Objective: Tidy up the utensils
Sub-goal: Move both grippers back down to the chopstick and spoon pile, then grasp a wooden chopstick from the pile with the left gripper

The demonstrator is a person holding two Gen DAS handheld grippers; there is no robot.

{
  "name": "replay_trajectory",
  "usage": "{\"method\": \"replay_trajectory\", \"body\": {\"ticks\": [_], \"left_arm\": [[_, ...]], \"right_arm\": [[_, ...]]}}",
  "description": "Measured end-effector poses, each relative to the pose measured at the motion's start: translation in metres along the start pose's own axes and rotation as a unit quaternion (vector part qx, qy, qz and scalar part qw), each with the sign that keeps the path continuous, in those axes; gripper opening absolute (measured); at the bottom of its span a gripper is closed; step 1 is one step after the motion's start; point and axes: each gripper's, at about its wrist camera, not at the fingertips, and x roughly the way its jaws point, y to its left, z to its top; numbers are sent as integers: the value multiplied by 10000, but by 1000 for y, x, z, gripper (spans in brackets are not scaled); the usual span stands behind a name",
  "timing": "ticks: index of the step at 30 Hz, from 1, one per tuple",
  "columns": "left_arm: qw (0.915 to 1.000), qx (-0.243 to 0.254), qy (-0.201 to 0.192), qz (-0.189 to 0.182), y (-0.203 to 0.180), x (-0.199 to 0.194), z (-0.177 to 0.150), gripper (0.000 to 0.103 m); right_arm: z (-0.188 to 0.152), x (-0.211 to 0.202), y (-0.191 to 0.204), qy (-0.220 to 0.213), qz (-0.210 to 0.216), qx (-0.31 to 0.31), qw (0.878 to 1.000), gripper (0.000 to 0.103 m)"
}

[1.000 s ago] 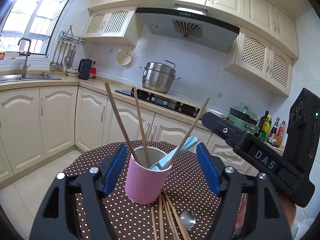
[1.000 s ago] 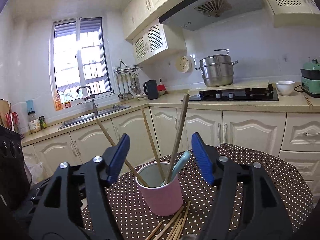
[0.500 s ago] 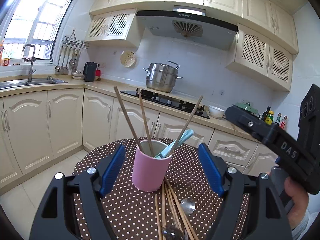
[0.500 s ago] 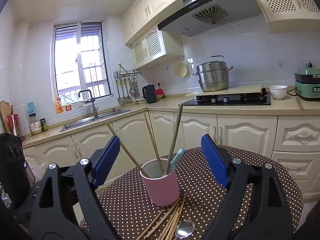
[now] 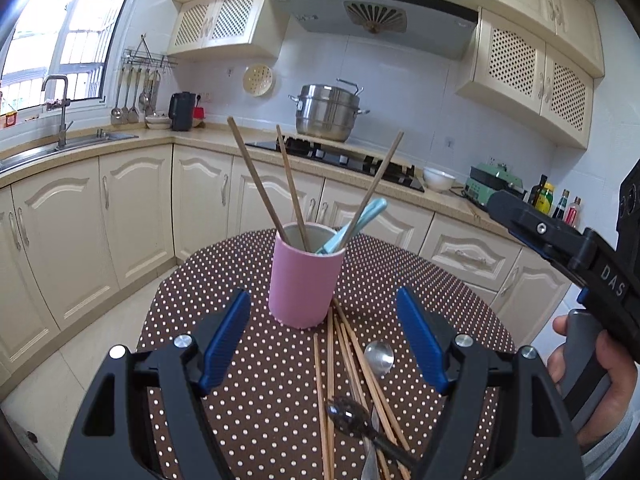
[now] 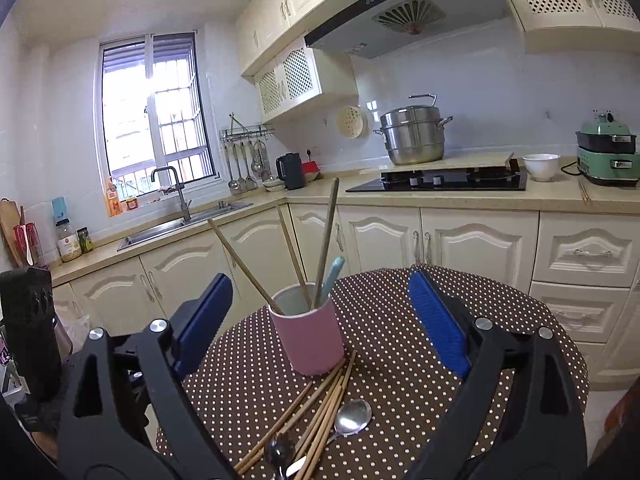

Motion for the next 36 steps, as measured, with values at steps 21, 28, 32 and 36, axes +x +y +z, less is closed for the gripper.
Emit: {"method": "replay_trajectory", "body": {"ticks": [21, 28, 32, 36], "left_arm": [[9692, -728, 2352, 26, 21, 53, -56, 74], [9530, -1267, 2749, -138, 37, 65, -68, 60], [9467, -1391, 2900, -148, 39, 75, -73, 54], [9475, -1347, 2896, -149, 35, 80, -72, 53]], "right_arm": [[-73, 19, -35, 1729, -375, 249, 9839, 89], [-98, 27, -44, 2122, -482, 342, 9754, 89], [-107, 30, -46, 2266, -455, 365, 9722, 89], [-108, 32, -48, 2328, -418, 407, 9708, 89]]}}
